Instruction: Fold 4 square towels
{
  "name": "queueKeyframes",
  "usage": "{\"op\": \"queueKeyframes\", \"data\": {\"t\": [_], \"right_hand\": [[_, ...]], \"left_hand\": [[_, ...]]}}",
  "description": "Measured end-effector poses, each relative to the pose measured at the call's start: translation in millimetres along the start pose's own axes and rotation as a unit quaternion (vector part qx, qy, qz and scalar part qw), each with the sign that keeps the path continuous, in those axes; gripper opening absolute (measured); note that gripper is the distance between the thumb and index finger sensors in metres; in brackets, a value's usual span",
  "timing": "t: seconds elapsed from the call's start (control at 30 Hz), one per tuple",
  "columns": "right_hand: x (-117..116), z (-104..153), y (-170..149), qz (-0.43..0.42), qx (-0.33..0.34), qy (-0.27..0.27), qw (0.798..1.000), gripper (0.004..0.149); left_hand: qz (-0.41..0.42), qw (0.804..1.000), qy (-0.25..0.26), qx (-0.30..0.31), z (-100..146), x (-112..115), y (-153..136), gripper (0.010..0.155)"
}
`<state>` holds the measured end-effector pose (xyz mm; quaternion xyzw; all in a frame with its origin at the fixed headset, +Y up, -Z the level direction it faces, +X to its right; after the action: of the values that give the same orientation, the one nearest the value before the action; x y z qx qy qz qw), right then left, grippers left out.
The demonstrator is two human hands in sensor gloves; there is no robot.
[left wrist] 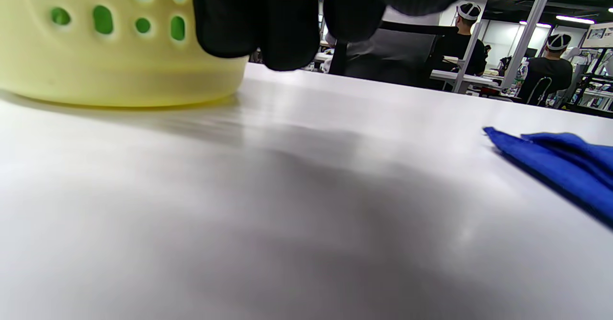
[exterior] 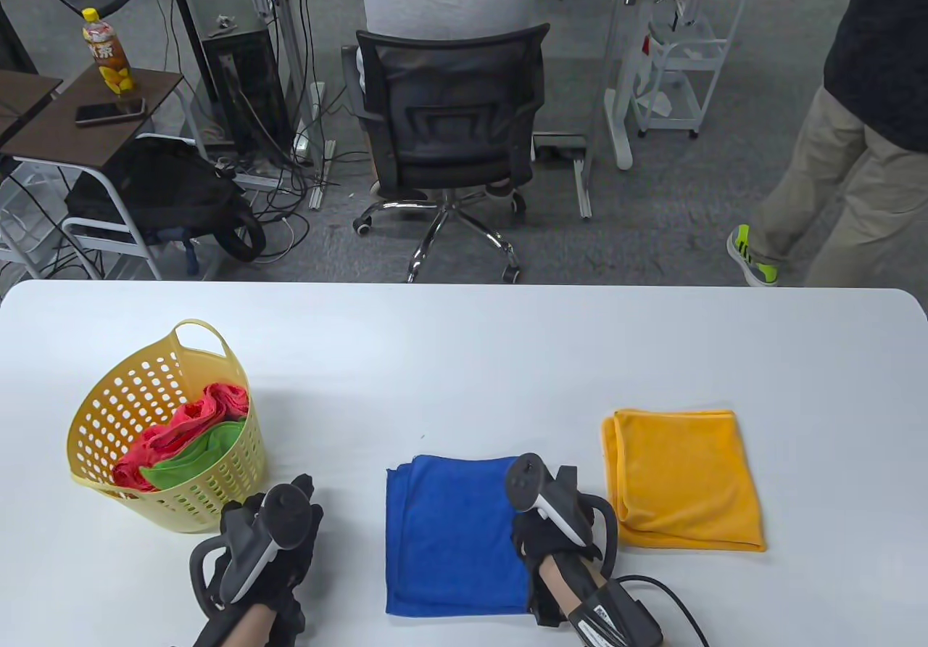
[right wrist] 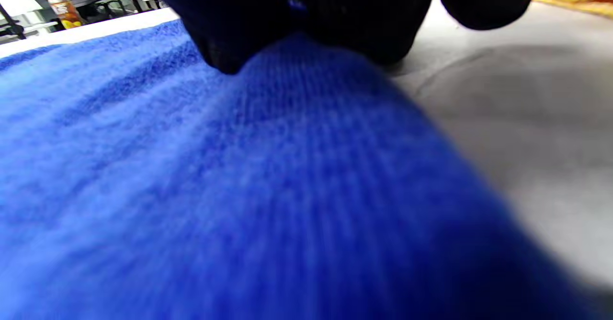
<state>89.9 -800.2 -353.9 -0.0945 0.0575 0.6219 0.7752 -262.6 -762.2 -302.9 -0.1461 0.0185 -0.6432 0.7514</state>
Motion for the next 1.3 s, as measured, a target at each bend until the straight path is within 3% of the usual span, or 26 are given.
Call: {"op": "queueKeyframes", "data": {"t": [0.07, 0.2, 0.37, 0.5, 0.57, 0.7, 0.8, 0.9, 1.0, 1.07, 1.13, 1.3], "right_hand": [[10.9, 5.5, -2.7, -0.023, 0.018, -0.031, 0.999, 0.039], [56.5, 8.0, -12.0, -0.112, 0.046, -0.058, 0.991, 0.039], [109.2, 0.9, -17.9, -0.122, 0.081, -0.097, 0.984, 0.039], [144.7, -3.0, -31.0, -0.137, 0.070, -0.102, 0.983, 0.040], [163.1, -0.6, -45.5, -0.154, 0.065, -0.112, 0.980, 0.040], [195.4, 9.8, -104.8, -0.189, 0.031, -0.152, 0.970, 0.040], [192.5, 5.0, -172.2, -0.194, -0.037, -0.158, 0.968, 0.040], [156.1, -12.6, -240.8, -0.175, -0.147, -0.149, 0.962, 0.044], [118.3, -22.3, -276.3, -0.140, -0.224, -0.110, 0.958, 0.064], [109.6, -24.3, -276.6, -0.126, -0.223, -0.118, 0.959, 0.071], [115.9, -23.4, -261.3, -0.125, -0.199, -0.126, 0.964, 0.076], [181.8, -3.3, -171.5, -0.166, -0.065, -0.213, 0.961, 0.083]], "left_hand": [[0.002, 1.000, 0.003, 0.002, 0.8, -1.4, 0.2, 0.057], [0.004, 1.000, 0.002, 0.003, 0.1, -0.7, 0.5, 0.058], [-0.003, 1.000, 0.000, 0.003, -0.4, 0.2, 0.8, 0.058], [-0.002, 1.000, 0.003, 0.000, -0.5, -1.0, -0.3, 0.058], [-0.001, 1.000, 0.005, -0.001, -0.5, -2.2, -1.5, 0.058], [0.006, 1.000, 0.008, -0.002, -0.2, -4.8, -3.7, 0.058], [-0.001, 1.000, 0.004, -0.002, -0.5, -2.6, -1.5, 0.058], [-0.018, 1.000, 0.001, 0.000, -0.6, 2.1, 2.8, 0.058], [-0.028, 1.000, -0.006, 0.002, -0.6, 6.7, 6.6, 0.059], [-0.034, 0.999, -0.011, 0.003, -0.8, 9.7, 8.6, 0.059], [-0.039, 0.999, -0.015, 0.005, -0.7, 12.5, 10.2, 0.061], [-0.056, 0.998, -0.020, 0.023, 4.2, 15.8, 22.7, 0.062]]}}
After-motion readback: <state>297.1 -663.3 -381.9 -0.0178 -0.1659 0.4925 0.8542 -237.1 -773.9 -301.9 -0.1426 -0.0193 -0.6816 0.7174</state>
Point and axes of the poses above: the tracker on the back of each hand, its own y axis roughly to the thumb side, its own z axis roughly from the fingertips to the wrist, x = y × z, the point moved 3 cm from there along -z, roughly from the wrist to the fingertips, and after that the axes turned 5 degrees about -y, right-handed, at the moved point
